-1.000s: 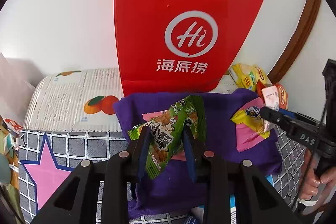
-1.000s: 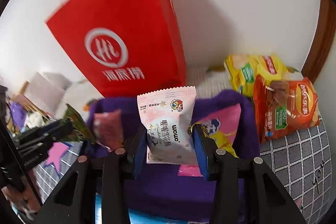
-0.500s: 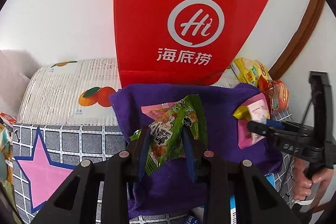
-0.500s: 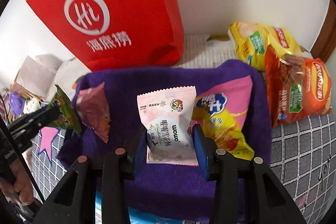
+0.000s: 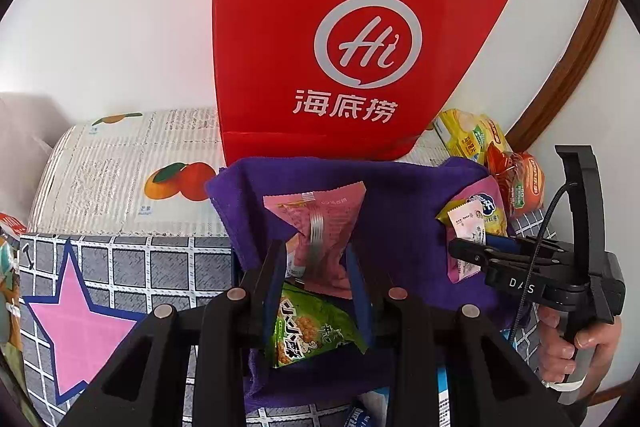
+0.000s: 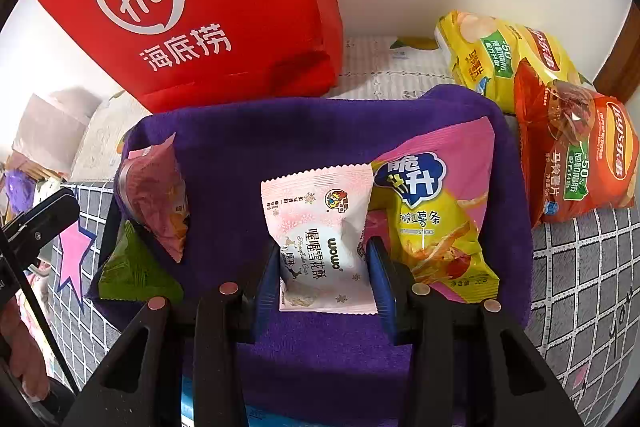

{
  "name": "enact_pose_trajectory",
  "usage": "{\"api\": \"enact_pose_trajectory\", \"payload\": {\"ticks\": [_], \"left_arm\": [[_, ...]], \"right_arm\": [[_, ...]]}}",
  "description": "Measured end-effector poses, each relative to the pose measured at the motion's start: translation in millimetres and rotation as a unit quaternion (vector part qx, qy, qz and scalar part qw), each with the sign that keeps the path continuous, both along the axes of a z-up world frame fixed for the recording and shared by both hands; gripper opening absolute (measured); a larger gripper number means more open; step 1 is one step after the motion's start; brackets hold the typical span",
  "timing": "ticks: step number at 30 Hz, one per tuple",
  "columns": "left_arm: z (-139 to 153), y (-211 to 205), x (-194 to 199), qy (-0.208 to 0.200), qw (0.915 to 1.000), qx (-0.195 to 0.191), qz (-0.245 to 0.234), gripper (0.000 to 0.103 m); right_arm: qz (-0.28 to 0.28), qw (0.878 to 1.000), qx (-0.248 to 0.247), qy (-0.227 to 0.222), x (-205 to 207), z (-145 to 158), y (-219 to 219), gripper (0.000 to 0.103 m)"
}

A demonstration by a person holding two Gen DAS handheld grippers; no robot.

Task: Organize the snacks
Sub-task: 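Carry the green bag in the left tool while the right tool lowers the white packet onto the towel, then lower the green snack bag onto the towel and open the left tool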

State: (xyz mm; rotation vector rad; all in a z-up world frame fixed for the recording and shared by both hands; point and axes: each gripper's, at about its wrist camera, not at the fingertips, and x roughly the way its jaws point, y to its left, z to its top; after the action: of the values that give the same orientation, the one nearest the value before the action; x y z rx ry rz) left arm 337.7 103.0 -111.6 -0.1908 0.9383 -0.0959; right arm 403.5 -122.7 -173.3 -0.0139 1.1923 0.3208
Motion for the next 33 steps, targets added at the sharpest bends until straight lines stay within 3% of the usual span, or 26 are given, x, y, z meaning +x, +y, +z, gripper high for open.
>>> {"api": "enact_pose_trajectory", "payload": {"ticks": [12, 16, 19, 33], "left_arm": [[-0.2, -5.2, -0.9, 0.003, 1.0, 0.001, -0.004, 0.029], [-0.1, -4.1, -0.6, 0.007, 1.0, -0.003, -0.003, 0.029], [0.9, -3.4, -1.5, 0.008, 0.9999, -0.008, -0.002, 0.029], [15.5, -9.3, -12.7, -0.004, 1.0, 0.003, 0.0, 0.032]], "right_arm": [[0.002, 1.0, -0.002, 0.015, 0.9, -6.3, 4.2, 0.044], [0.011, 1.0, -0.003, 0.011, -0.2, -2.9, 7.2, 0.057], [0.015, 1.0, -0.002, 0.003, -2.5, 2.5, 9.0, 0.063], [0.009, 0.997, 0.009, -0.07, -31.5, 55.2, 6.8, 0.063]]}}
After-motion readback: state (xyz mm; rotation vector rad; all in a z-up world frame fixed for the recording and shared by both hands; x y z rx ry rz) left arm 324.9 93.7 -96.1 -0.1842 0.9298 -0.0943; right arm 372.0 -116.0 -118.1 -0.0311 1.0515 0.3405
